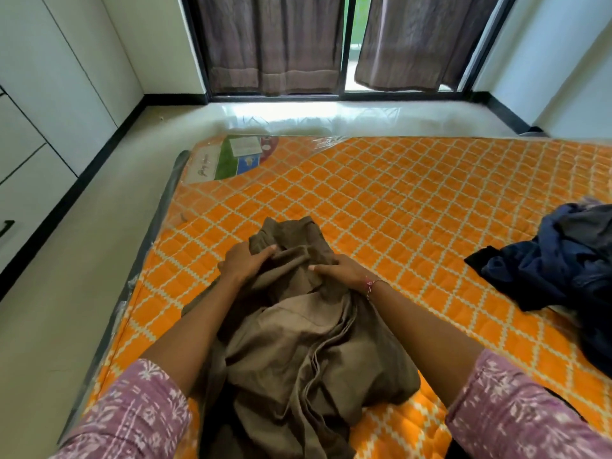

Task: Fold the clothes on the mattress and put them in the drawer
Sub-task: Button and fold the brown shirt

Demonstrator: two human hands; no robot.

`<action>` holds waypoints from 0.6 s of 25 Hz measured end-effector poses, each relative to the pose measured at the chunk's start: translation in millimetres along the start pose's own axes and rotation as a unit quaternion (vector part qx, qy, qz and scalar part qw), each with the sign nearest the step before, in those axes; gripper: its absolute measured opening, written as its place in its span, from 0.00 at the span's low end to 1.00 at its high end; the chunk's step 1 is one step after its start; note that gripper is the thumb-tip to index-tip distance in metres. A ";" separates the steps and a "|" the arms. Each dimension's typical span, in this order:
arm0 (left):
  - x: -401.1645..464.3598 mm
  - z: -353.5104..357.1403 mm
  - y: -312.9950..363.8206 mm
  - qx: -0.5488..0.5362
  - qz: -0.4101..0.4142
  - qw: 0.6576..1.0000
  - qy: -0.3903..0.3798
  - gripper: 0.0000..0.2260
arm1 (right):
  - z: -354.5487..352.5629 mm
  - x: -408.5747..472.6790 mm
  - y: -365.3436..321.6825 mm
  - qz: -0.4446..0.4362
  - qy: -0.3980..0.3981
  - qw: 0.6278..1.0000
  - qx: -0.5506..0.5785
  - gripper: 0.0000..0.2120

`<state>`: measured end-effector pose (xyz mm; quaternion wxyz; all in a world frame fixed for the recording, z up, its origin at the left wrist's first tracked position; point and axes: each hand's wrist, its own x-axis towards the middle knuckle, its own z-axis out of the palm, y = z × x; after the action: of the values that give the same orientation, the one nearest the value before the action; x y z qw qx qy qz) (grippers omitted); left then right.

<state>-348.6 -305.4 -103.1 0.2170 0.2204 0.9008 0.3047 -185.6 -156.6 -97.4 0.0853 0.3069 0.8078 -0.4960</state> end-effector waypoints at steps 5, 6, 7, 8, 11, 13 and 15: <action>15.3 8.0 -4.4 0.257 0.101 0.957 0.090 0.21 | 21.2 32.3 -8.7 -0.018 -0.017 0.991 -0.129 0.20; 13.5 10.8 -9.5 0.293 0.140 0.940 0.102 0.14 | 17.2 40.8 -4.4 -0.007 0.106 0.991 -0.080 0.14; 12.7 15.0 -15.3 0.300 0.165 0.934 0.105 0.08 | 12.7 49.0 3.0 0.027 0.222 0.973 -0.056 0.11; 13.1 18.1 -21.3 0.287 0.161 0.939 0.103 0.07 | 9.2 56.5 10.7 0.068 0.270 0.959 -0.048 0.11; 16.7 15.3 -31.1 0.222 0.064 0.969 0.093 0.12 | 13.1 64.8 14.5 0.125 0.162 0.976 -0.070 0.15; 20.2 11.5 -34.5 0.219 0.027 0.973 0.071 0.12 | 20.5 61.3 6.1 0.080 0.209 0.969 -0.108 0.18; 19.6 5.1 -30.9 0.149 0.034 0.985 0.082 0.11 | 28.0 60.3 -1.7 0.030 0.262 0.947 -0.181 0.20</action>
<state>-370.0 -314.9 -131.7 0.0968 0.2555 0.9427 0.1915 -239.3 -156.2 -136.6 -0.0609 0.4295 0.8683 -0.2405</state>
